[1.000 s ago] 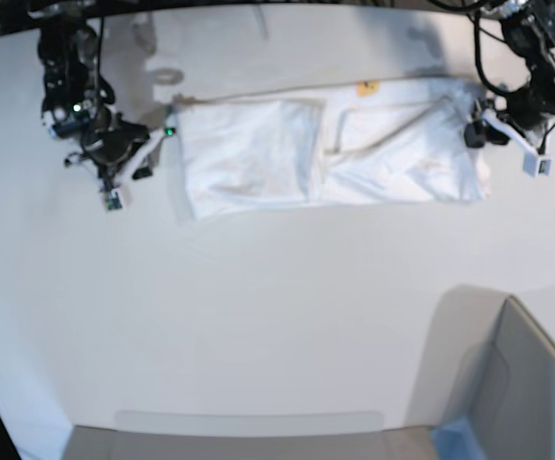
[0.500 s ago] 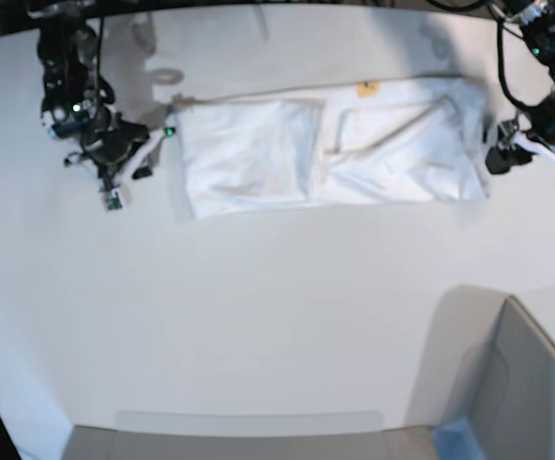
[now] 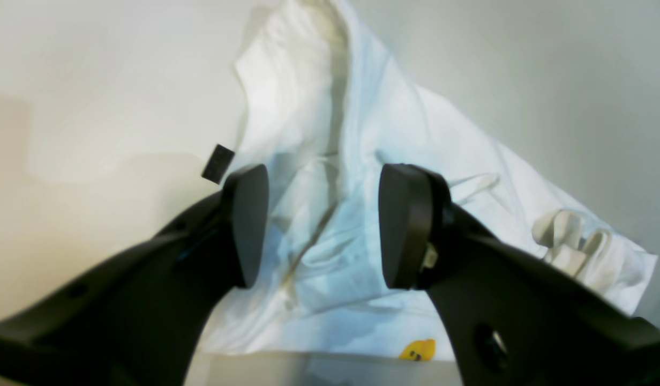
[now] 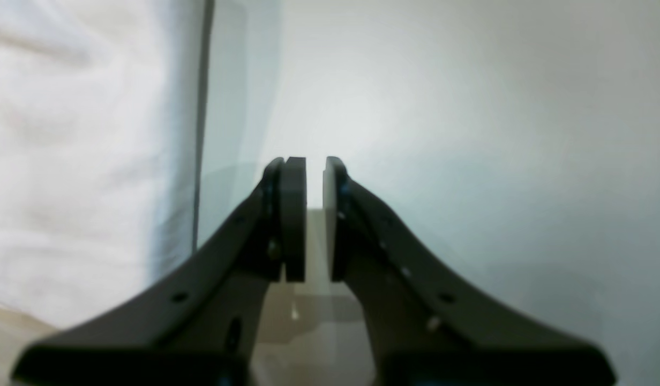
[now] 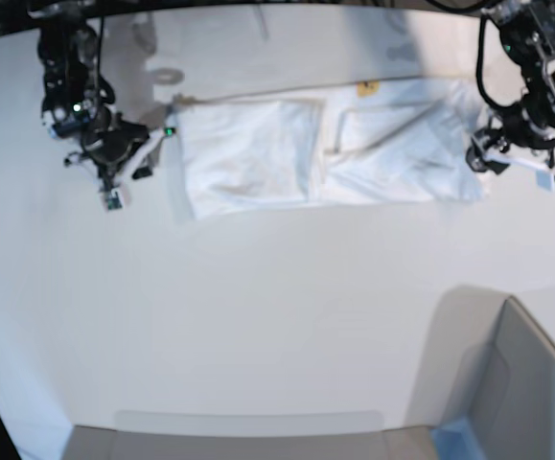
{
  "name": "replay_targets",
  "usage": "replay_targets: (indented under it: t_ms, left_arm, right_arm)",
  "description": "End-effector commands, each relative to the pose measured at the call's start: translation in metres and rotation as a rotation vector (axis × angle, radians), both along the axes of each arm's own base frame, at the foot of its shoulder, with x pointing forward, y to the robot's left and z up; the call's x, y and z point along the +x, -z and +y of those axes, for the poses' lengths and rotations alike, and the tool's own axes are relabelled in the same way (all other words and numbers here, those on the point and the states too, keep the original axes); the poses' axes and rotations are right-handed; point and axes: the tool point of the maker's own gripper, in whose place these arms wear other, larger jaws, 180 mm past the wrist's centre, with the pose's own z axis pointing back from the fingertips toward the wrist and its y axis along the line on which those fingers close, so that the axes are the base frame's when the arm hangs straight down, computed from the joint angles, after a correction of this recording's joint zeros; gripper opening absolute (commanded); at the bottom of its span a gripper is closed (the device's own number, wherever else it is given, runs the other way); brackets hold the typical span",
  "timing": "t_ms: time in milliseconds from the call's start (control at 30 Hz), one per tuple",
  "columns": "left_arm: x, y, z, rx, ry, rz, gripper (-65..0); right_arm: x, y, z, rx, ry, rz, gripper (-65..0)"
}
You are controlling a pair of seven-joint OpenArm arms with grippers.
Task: Layout the t-shirt on the table in an organized manner, then fold the t-shirt properly
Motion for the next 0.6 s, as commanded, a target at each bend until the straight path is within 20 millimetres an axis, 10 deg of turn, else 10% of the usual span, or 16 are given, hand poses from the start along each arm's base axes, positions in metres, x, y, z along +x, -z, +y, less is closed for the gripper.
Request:
replay_targets:
  t_ms: [0,567]
  left_arm:
    - [0.0054,-0.0096,0.0041,0.019,-0.002,-0.031,-33.1]
    - [0.0086,-0.0095,-0.0045,0.054,0.123,-0.071,-33.2]
  right_arm:
    - [0.0076,-0.0100,-0.0009,0.002,-0.003,-0.041,-58.5]
    - [0.0076,-0.0099,-0.0004,0.004,-0.003,-0.041,-58.5]
